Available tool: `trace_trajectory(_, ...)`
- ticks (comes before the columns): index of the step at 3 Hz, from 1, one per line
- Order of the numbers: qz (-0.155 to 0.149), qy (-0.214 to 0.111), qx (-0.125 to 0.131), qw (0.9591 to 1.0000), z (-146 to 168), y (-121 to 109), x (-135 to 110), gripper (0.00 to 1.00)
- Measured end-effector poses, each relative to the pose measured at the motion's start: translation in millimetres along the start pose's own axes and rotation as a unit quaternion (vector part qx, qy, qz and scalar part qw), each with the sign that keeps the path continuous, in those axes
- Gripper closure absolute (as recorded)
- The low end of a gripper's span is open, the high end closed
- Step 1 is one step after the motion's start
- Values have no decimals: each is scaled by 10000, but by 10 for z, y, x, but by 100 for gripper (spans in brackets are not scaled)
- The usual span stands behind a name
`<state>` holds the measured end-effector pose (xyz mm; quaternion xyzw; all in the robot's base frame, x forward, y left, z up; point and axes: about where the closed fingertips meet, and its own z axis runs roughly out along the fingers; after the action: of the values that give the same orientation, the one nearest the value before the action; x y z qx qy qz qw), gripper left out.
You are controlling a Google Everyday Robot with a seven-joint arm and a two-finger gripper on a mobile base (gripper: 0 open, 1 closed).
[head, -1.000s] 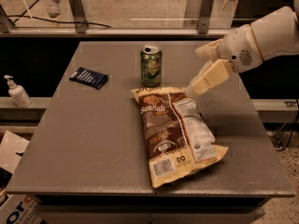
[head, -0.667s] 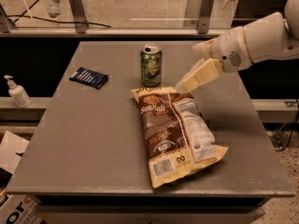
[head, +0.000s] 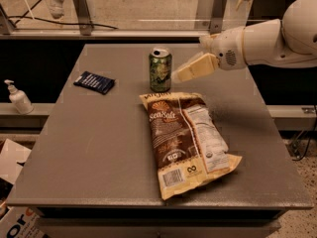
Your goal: Pick green can
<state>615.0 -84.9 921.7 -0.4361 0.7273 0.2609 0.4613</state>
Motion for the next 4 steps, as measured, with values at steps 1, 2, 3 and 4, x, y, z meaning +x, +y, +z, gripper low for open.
trace_trajectory(1,66,-208,-159,9996,523,-142,69,0)
trace_trajectory(2,159,-263,-489,9983,966,-92,167,0)
trace_trajectory(3,178,-268,-562,9979,1050,-71,186,0)
trace_trajectory(4,204,-384,-677,9968,1125,33,194,18)
